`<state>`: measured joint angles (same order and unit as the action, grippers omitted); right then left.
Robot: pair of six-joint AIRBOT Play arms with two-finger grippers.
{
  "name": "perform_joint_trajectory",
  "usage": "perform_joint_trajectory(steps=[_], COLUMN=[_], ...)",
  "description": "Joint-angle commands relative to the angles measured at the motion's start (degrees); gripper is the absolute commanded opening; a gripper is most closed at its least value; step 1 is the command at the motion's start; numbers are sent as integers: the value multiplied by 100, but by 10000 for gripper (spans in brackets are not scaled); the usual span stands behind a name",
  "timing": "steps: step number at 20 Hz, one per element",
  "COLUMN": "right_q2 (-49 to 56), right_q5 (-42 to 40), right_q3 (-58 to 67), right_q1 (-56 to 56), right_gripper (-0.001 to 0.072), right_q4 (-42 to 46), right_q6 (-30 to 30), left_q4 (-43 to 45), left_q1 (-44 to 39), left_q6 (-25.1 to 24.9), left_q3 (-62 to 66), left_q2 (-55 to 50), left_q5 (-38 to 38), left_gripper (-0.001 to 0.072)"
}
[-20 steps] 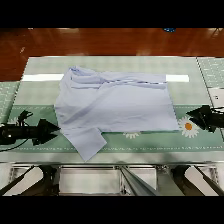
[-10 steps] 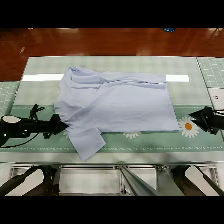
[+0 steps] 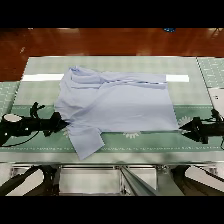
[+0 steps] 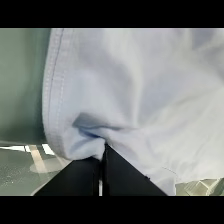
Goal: Fold the shirts.
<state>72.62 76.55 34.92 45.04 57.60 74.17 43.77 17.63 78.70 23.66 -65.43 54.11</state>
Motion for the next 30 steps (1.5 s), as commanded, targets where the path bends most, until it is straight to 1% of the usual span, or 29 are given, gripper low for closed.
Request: perform_joint_trajectory(steps=[1, 4, 6, 7, 10, 11, 12, 15, 17, 19, 21, 22, 25, 26, 28, 30], right_q2=[470, 514, 514, 514, 514, 514, 514, 295, -116, -612, -1071, -1270, -1867, -2074, -2546, -3056], right_q5=[-225, -831, -1145, -1228, -1366, -1322, -1147, -531, -382, -361, -439, -481, -577, -647, -719, -715], right_q3=[2, 52, 170, 247, 522, 625, 774, 1532, 2249, 3112, 4006, 4393, 5379, 5578, 5851, 5952], right_q1=[-365, -772, -1056, -1213, -1727, -1888, -2035, -2358, -2415, -2413, -2413, -2413, -2413, -2413, -2413, -2413], right_gripper=[407, 399, 295, 290, 283, 122, 24, 23, 23, 23, 23, 23, 23, 23, 23, 23], right_q4=[-195, -846, -1211, -1311, -1429, -1449, -1502, -1569, -1574, -1561, -1552, -1537, -1453, -1451, -1320, -1043], right_q6=[-70, -107, -127, -136, -103, -125, -258, -297, -118, 44, 190, 251, 365, 363, 358, 413], left_q4=[13, 13, 13, 13, 4, -15, -15, -35, -44, -208, -420, -417, -409, -389, -162, 162], left_q1=[-4, -4, -4, -4, -2, -2, -2, -2, -2, -2, -2, -2, 66, 149, 437, 841], left_q6=[2, 2, -63, -170, -168, -168, -168, -149, -146, -144, -114, -44, -96, -264, -297, -299], left_q3=[4, 4, 4, 4, 109, 245, 435, 1434, 2341, 3338, 4350, 4830, 6181, 6553, 7101, 7350], left_q2=[-4, -4, -4, -4, -4, -2, 9, 122, 315, 584, 905, 1045, 1460, 1611, 1987, 2518], left_q5=[-15, -59, -59, -59, -188, -168, -90, 448, 802, 999, 1008, 1005, 1001, 999, 990, 1001], left_gripper=[20, 20, 20, 20, 20, 20, 20, 20, 20, 20, 20, 20, 20, 20, 20, 20])
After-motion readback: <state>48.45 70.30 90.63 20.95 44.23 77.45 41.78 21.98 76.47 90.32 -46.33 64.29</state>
